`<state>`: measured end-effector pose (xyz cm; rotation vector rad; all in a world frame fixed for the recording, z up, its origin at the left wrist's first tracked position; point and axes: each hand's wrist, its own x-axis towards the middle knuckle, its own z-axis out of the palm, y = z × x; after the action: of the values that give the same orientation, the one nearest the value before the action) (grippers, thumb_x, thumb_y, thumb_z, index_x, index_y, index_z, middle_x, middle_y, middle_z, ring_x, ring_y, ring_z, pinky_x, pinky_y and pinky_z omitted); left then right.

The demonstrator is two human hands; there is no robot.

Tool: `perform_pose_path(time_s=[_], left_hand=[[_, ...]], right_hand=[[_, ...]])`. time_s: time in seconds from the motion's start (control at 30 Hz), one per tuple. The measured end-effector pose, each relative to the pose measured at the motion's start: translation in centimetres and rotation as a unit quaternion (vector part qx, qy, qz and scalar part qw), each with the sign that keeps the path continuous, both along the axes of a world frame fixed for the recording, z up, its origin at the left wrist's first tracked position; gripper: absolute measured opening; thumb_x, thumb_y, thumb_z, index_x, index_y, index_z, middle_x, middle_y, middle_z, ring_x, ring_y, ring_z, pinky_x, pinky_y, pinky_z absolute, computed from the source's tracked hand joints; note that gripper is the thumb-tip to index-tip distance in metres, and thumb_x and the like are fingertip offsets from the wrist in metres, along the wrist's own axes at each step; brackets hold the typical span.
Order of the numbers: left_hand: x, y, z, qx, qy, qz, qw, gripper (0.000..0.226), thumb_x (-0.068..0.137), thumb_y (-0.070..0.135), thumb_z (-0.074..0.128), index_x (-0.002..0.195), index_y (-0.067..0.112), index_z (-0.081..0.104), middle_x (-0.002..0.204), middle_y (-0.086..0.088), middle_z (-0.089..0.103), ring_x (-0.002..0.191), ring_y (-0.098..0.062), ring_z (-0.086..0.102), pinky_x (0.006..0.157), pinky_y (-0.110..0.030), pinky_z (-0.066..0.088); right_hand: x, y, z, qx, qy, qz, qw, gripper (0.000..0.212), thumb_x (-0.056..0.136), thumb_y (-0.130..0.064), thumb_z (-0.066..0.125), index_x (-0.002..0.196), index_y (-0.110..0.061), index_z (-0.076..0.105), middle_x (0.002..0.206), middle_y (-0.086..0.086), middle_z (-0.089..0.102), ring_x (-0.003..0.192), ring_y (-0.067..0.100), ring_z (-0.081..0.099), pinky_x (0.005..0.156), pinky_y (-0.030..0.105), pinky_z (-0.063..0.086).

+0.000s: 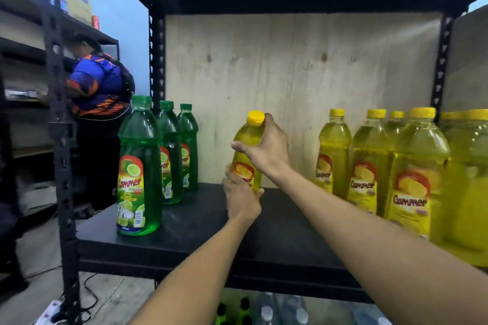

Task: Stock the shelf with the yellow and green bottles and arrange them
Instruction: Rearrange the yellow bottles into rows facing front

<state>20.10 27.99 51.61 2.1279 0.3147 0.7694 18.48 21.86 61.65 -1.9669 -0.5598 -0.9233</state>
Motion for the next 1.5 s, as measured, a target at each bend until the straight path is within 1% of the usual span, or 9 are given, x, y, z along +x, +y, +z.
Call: perform_pose_path(time_s=[0.3,0.67,0.87,0.97,1.13,1.23,1.33,1.4,1.5], left_hand=[[7.0,4.9,0.3,-0.02,0.04,-0.001,0.999,0.103,0.084,0.03,0.074,0.152,0.014,-0.001,0.144,-0.019,0.03,0.128,-0.04,0.045,0.105,-0.045,0.039],[10.3,6.6,1.4,0.01,0.162,0.024,0.986,0.113,0.082,0.045,0.074,0.153,0.024,-0.011,0.149,-0.021,0.024,0.135,-0.04,0.035,0.105,-0.05,0.038],[9.8,6.9,1.4,0.014,0.193,0.0,0.981,0.118,0.083,0.042,0.074,0.153,0.021,-0.018,0.152,-0.021,0.021,0.137,-0.039,0.035,0.108,-0.049,0.037],[7.6,6.7,1.8,-0.003,0.269,-0.041,0.962,0.11,0.088,0.035,0.07,0.154,0.001,-0.011,0.16,-0.024,0.016,0.147,-0.038,0.024,0.119,-0.044,0.024],[1.6,3.4,1.8,-0.055,0.171,-0.044,0.983,0.118,0.075,0.033,0.077,0.156,0.013,-0.008,0.156,-0.019,0.024,0.143,-0.037,0.029,0.117,-0.043,0.03],[-2.3,-2.8,1.8,-0.011,-0.047,-0.078,0.996,0.061,0.082,0.015,0.067,0.139,0.018,0.045,0.129,-0.012,0.055,0.117,-0.027,0.055,0.1,-0.036,0.046],[-5.4,-11.0,3.2,-0.065,-0.064,-0.238,0.967,0.032,0.084,0.009,0.068,0.104,0.034,0.062,0.106,0.003,0.067,0.081,-0.008,0.065,0.076,-0.024,0.054],[-6.3,-15.7,3.7,-0.089,-0.021,-0.301,0.949,0.042,0.079,0.022,0.078,0.114,0.034,0.059,0.108,0.006,0.065,0.085,-0.008,0.065,0.082,-0.032,0.057],[-6.8,-20.5,2.9,-0.045,0.045,-0.333,0.941,0.096,0.064,0.04,0.088,0.145,0.023,0.04,0.135,0.001,0.053,0.122,-0.02,0.056,0.103,-0.038,0.048]], right_hand=[[7.4,5.9,0.8,-0.06,0.008,-0.011,0.998,0.072,0.068,-0.047,0.085,0.12,-0.011,0.05,0.118,0.014,0.065,0.11,0.034,0.06,0.082,0.037,0.048],[14.2,6.0,2.0,-0.036,0.199,0.049,0.978,0.077,0.08,-0.036,0.08,0.145,-0.02,0.04,0.139,0.012,0.054,0.126,0.033,0.053,0.102,0.047,0.049],[14.0,5.2,0.9,-0.04,0.224,0.059,0.972,0.077,0.083,-0.029,0.078,0.147,-0.025,0.037,0.138,0.013,0.054,0.12,0.036,0.056,0.097,0.051,0.052],[10.8,2.9,0.9,-0.051,0.278,0.077,0.956,0.067,0.082,-0.029,0.079,0.14,-0.019,0.047,0.129,0.014,0.061,0.101,0.028,0.06,0.088,0.042,0.055],[0.8,-7.5,2.3,-0.138,0.106,-0.064,0.983,0.03,0.078,-0.028,0.077,0.108,-0.027,0.074,0.112,0.005,0.07,0.107,0.021,0.065,0.087,0.03,0.053],[-3.6,-15.5,3.5,-0.123,-0.012,-0.221,0.967,0.028,0.076,-0.025,0.07,0.104,-0.03,0.072,0.105,0.007,0.066,0.101,0.029,0.062,0.084,0.035,0.049],[-5.3,-21.2,4.8,-0.1,-0.035,-0.377,0.92,0.046,0.078,-0.033,0.069,0.122,-0.027,0.058,0.12,0.012,0.052,0.111,0.039,0.05,0.09,0.045,0.045],[-5.3,-23.8,5.2,-0.084,0.054,-0.387,0.917,0.068,0.075,-0.042,0.074,0.134,-0.024,0.046,0.129,0.017,0.047,0.119,0.044,0.046,0.095,0.05,0.045],[-5.2,-26.1,4.9,-0.052,0.202,-0.272,0.939,0.085,0.071,-0.045,0.082,0.14,-0.015,0.043,0.135,0.02,0.055,0.125,0.04,0.052,0.099,0.044,0.047]])
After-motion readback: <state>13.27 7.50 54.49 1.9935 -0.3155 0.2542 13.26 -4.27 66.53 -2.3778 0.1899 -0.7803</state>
